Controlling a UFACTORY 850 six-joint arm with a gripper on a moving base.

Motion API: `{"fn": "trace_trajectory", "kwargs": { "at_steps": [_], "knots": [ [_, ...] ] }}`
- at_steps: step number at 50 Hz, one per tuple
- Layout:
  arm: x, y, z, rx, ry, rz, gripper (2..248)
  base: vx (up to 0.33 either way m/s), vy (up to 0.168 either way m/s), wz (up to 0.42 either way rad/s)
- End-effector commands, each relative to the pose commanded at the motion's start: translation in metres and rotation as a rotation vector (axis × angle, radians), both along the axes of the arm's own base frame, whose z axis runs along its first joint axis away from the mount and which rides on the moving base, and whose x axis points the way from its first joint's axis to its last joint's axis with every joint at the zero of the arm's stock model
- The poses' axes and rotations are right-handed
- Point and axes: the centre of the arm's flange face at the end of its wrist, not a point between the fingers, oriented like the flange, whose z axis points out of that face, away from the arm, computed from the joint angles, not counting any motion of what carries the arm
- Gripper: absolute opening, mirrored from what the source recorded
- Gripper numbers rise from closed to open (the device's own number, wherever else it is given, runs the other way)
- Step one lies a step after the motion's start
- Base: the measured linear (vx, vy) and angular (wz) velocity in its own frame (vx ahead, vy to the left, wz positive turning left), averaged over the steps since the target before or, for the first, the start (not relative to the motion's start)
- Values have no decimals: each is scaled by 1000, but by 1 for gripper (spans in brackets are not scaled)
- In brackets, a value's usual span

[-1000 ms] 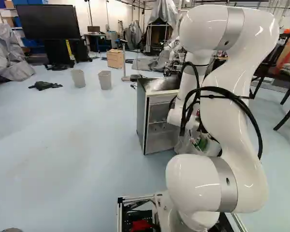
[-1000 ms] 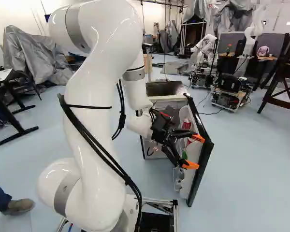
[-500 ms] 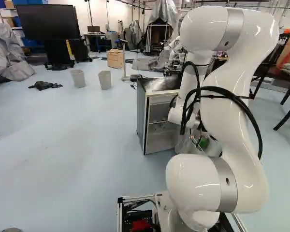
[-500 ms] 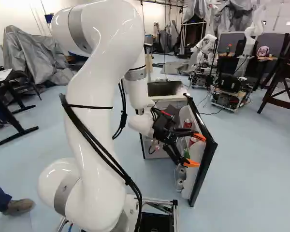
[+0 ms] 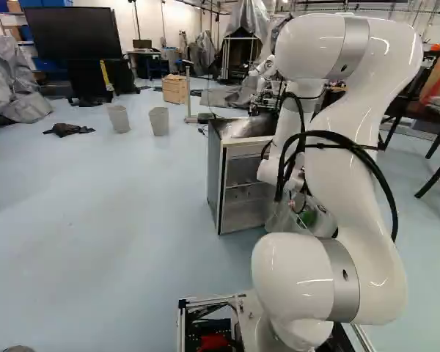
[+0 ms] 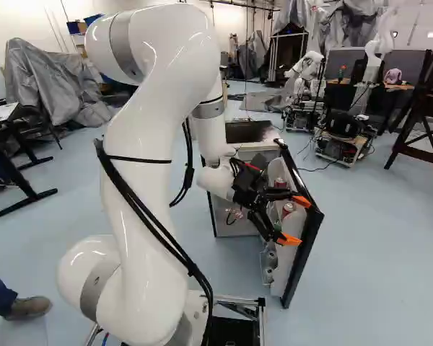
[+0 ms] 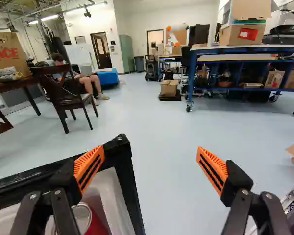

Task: Grab a drink from the fridge

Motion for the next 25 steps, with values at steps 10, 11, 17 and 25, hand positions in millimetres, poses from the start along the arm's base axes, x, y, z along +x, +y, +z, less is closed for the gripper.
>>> {"fn": "trace_trajectory", "kwargs": {
  "at_steps": [10, 11, 17, 25],
  "knots": [
    [7, -6, 1, -4, -15, -10, 247, 0, 0, 0],
    [8, -7, 1, -4, -16, -12, 247, 0, 0, 0],
    [12, -10, 1, -7, -25, -18, 247, 0, 0, 0],
    [18, -15, 2, -10, -36, -25, 247, 0, 0, 0]
  ]
}}
